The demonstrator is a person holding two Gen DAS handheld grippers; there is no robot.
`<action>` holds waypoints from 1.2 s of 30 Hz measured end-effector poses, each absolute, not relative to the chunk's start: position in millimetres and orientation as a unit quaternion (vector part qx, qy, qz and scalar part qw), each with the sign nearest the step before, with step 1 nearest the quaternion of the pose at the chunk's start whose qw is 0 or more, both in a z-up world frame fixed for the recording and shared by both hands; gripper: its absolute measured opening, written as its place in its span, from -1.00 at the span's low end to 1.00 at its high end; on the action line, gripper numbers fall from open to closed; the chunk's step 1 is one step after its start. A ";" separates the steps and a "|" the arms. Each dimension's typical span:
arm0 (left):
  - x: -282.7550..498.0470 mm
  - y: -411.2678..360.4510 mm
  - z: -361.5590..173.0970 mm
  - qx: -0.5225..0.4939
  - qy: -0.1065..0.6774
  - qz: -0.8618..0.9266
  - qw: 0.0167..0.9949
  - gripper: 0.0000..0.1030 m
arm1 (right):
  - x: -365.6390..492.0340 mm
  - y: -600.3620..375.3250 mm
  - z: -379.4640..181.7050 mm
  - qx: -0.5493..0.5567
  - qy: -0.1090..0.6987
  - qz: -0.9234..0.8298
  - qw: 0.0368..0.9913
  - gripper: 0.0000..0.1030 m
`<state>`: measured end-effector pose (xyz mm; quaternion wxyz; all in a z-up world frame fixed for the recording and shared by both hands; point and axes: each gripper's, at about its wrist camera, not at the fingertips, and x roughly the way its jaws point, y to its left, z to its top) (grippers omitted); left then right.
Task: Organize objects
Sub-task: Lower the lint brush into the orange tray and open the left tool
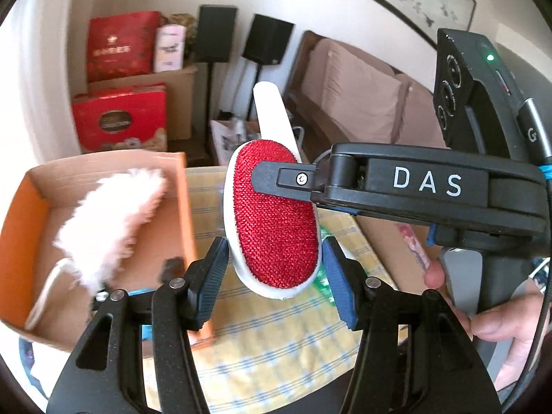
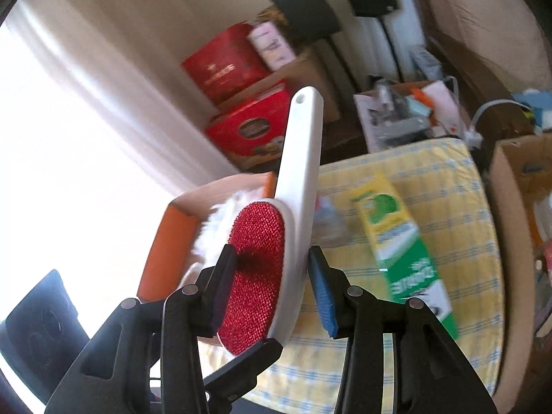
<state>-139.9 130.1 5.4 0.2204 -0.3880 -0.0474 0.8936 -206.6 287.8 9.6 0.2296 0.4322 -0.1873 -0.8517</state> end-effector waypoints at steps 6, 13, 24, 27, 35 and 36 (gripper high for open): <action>-133.6 75.6 3.6 -0.391 -0.060 0.900 0.185 0.03 | -211.2 228.6 7.9 0.441 -0.168 -0.841 0.264 -0.14; -132.9 18.6 -6.9 -0.400 -0.069 0.902 0.147 0.03 | -219.5 168.3 -7.6 0.457 -0.160 -0.823 0.298 -0.15; -140.0 -59.1 -37.1 -0.429 -0.070 0.896 0.095 0.03 | -237.6 78.0 -44.6 0.495 -0.157 -0.785 0.338 -0.15; -144.6 -76.2 -48.6 -0.440 -0.071 0.891 0.084 0.03 | -245.0 56.2 -60.0 0.510 -0.160 -0.772 0.343 -0.15; -155.6 -104.7 -75.6 -0.467 -0.067 0.879 0.065 0.02 | -261.3 9.8 -90.8 0.541 -0.138 -0.757 0.341 -0.15; -157.2 -106.6 -77.6 -0.469 -0.067 0.878 0.063 0.03 | -263.0 6.1 -93.7 0.544 -0.135 -0.755 0.340 -0.15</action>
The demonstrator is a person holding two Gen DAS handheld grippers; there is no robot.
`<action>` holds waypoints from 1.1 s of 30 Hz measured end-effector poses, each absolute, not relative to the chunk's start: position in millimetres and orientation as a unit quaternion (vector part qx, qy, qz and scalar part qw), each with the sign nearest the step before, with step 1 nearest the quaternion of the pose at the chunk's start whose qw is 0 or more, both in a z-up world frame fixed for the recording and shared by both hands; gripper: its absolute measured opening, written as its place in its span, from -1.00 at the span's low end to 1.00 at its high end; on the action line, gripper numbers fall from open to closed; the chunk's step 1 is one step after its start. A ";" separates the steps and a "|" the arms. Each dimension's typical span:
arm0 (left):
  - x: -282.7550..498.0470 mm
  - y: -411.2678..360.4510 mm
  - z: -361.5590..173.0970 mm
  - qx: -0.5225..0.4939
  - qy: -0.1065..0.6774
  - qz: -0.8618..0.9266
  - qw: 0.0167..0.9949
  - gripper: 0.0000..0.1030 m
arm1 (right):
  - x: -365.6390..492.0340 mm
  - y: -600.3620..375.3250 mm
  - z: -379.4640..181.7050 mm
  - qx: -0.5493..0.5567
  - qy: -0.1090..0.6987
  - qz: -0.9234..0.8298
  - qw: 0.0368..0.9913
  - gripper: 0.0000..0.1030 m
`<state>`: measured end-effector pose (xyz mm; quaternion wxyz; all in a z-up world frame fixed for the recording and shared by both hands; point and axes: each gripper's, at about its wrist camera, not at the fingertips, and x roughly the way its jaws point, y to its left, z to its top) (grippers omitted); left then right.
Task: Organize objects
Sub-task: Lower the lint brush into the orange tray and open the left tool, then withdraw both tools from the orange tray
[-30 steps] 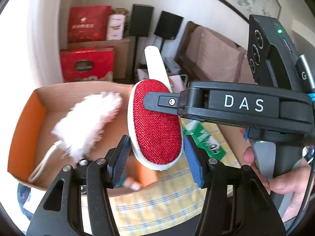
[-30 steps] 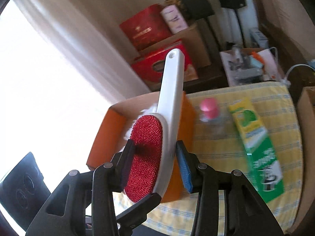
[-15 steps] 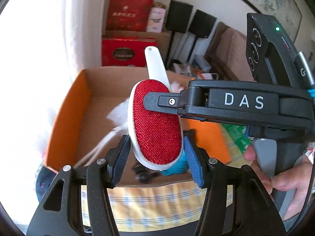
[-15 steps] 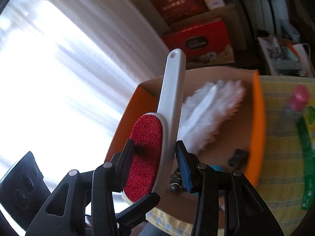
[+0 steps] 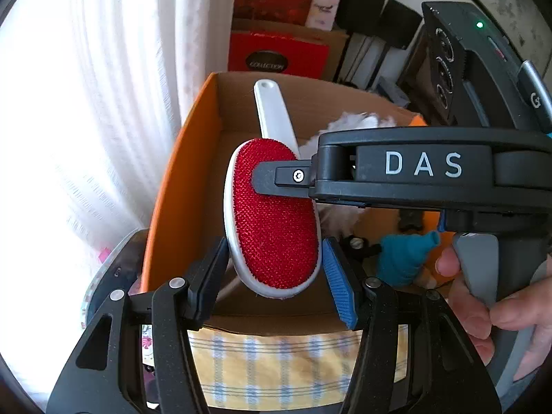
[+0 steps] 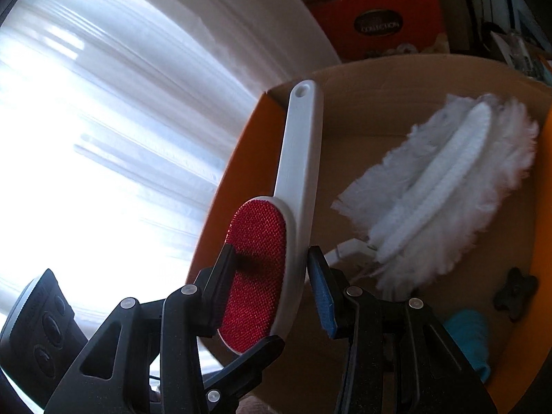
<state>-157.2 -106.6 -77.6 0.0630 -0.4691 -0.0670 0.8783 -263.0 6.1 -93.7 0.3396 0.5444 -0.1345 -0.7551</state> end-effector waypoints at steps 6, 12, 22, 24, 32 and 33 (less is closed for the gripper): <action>-158.2 -116.5 -86.3 -0.473 -0.062 0.877 0.049 0.00 | -268.6 -10.1 -104.8 0.553 -0.117 -0.750 0.343 -0.15; -151.5 -116.4 -81.8 -0.464 -0.062 0.882 0.048 -0.02 | -265.0 -10.8 -103.8 0.548 -0.106 -0.755 0.344 -0.15; -142.2 -115.0 -54.1 -0.441 -0.097 0.890 0.062 0.41 | -247.8 25.3 -65.8 0.503 -0.075 -0.794 0.334 -0.12; -145.2 -112.4 -49.7 -0.438 -0.100 0.891 0.063 0.50 | -250.3 28.7 -55.4 0.493 -0.067 -0.803 0.328 0.03; -140.3 -98.0 -40.7 -0.435 -0.099 0.892 0.076 0.56 | -233.8 65.4 -34.9 0.468 -0.029 -0.836 0.285 0.46; -138.3 -95.8 -40.2 -0.436 -0.098 0.891 0.079 0.56 | -232.3 73.4 -30.4 0.467 -0.029 -0.838 0.282 0.50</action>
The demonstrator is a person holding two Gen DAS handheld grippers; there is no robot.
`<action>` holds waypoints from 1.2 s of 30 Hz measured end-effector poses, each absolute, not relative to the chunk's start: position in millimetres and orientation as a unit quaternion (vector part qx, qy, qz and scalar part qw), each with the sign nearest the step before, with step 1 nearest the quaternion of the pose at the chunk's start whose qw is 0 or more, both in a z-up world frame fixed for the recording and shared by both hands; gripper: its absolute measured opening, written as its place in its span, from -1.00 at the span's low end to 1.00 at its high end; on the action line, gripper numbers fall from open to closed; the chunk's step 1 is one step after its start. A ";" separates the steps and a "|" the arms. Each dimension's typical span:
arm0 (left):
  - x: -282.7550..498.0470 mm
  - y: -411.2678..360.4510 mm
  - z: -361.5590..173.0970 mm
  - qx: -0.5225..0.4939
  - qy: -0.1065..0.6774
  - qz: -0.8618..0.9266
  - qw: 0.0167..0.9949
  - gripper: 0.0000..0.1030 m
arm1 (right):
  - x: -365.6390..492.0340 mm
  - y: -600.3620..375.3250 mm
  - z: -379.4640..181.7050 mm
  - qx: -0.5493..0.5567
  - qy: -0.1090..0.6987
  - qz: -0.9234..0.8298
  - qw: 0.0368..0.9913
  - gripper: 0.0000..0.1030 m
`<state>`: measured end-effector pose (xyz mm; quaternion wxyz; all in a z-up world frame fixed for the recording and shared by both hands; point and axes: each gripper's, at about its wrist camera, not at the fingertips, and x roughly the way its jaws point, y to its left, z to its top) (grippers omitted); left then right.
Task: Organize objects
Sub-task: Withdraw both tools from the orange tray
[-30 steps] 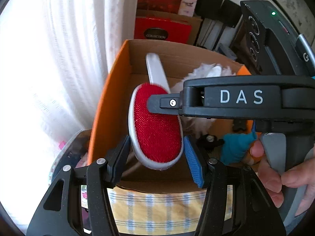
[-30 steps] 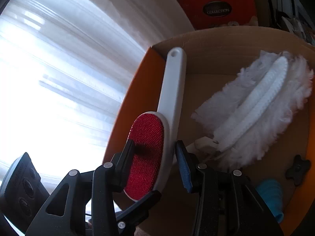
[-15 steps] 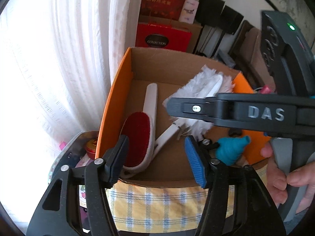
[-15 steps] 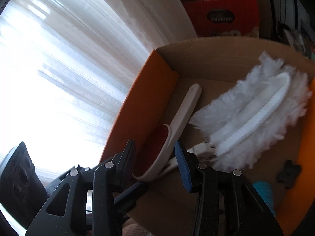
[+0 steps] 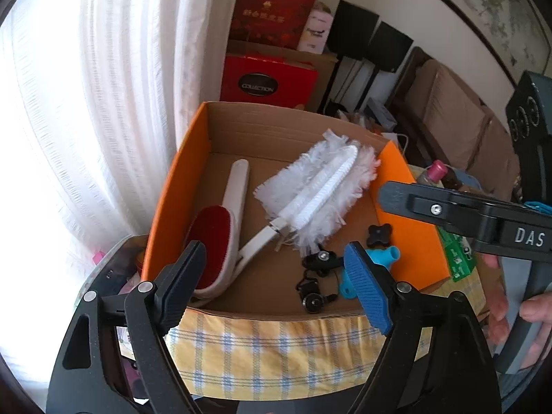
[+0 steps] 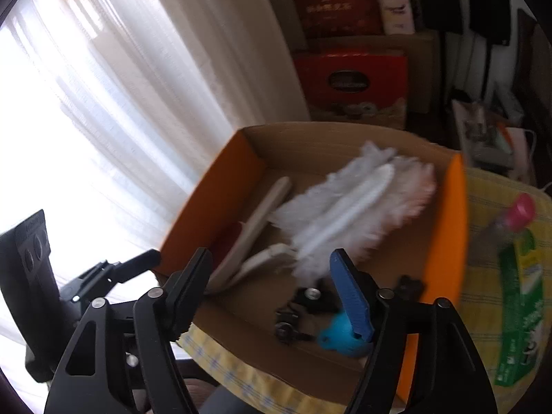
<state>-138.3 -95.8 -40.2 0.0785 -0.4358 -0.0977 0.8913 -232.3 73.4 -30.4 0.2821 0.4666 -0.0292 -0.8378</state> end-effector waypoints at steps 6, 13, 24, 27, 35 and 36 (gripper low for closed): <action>-135.1 -82.7 -31.1 -0.427 -0.093 0.895 0.089 0.89 | -214.9 102.8 -23.3 0.451 -0.012 -0.856 0.252 0.57; -132.3 -69.7 -13.7 -0.412 -0.097 0.901 0.098 0.99 | -195.5 135.8 -12.7 0.433 -0.002 -0.874 0.222 0.59; -133.5 -43.8 -4.3 -0.409 -0.086 0.903 0.101 1.00 | -179.9 170.0 -5.4 0.409 0.004 -0.893 0.188 0.71; -136.5 -36.9 -4.9 -0.414 -0.091 0.900 0.104 1.00 | -176.9 181.4 -5.1 0.407 -0.004 -0.894 0.190 0.77; -144.7 -9.6 -5.0 -0.413 -0.096 0.897 0.122 1.00 | -174.2 225.1 -3.7 0.399 -0.008 -0.903 0.158 0.78; -146.1 -4.7 -4.6 -0.412 -0.096 0.897 0.126 1.00 | -173.8 230.8 -4.2 0.399 -0.009 -0.904 0.154 0.78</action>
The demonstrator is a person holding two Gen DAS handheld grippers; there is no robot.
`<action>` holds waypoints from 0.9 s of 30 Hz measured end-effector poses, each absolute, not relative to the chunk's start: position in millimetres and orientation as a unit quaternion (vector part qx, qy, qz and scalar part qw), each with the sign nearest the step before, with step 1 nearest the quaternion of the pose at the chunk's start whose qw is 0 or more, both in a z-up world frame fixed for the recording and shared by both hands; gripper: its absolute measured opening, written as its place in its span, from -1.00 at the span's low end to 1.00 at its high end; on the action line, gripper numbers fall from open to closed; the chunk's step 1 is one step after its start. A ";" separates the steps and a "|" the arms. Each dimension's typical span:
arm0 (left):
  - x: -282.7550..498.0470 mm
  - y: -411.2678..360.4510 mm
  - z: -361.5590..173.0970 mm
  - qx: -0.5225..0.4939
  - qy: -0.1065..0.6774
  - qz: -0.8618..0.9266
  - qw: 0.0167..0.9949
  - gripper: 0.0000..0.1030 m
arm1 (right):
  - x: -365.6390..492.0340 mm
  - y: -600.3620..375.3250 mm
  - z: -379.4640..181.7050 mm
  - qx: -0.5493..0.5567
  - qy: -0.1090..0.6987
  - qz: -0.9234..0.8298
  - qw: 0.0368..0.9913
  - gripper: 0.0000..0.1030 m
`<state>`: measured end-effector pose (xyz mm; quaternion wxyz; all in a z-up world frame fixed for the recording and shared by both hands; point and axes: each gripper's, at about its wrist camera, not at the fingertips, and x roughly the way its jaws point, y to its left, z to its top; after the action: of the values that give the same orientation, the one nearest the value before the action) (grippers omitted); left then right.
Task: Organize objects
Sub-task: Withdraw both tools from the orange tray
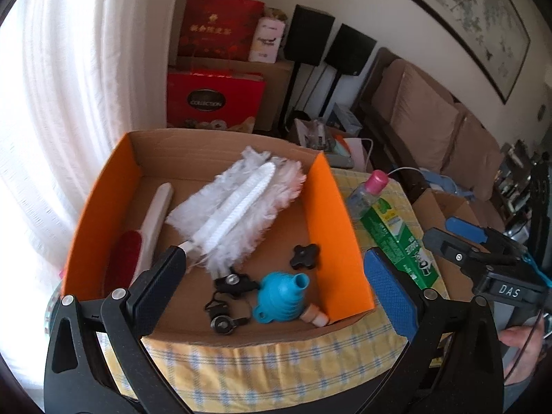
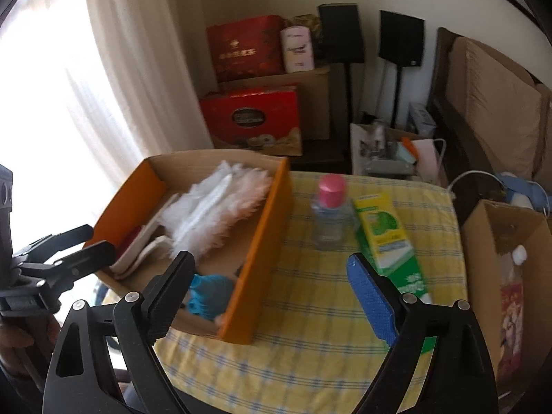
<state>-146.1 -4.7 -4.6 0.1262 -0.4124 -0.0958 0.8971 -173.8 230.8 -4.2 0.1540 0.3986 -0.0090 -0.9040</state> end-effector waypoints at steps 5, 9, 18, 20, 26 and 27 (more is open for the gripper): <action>-155.6 23.8 -5.8 -0.414 -0.083 0.894 0.148 0.99 | -173.3 265.9 -9.4 0.401 -0.018 -0.907 0.127 0.78; -164.6 48.9 -9.3 -0.420 -0.068 0.890 0.163 0.99 | -173.8 286.3 -14.0 0.403 -0.027 -0.908 0.115 0.78; -199.7 93.9 -10.9 -0.434 -0.055 0.879 0.189 0.90 | -185.0 299.4 -31.4 0.396 -0.019 -0.911 0.113 0.78; -208.6 104.3 -9.6 -0.433 -0.048 0.879 0.192 0.88 | -189.8 298.8 -37.9 0.396 -0.019 -0.911 0.116 0.78; -243.9 136.0 -20.6 -0.449 -0.016 0.872 0.195 0.59 | -211.5 294.1 -60.1 0.394 -0.035 -0.910 0.125 0.75; -248.5 140.2 -23.2 -0.453 -0.014 0.870 0.194 0.54 | -214.6 293.1 -63.8 0.393 -0.036 -0.910 0.124 0.73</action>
<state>-248.5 140.2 -23.2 0.1942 -0.4526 -0.0139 0.8702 -214.6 293.2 -63.8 0.1236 0.3931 -0.0360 -0.9104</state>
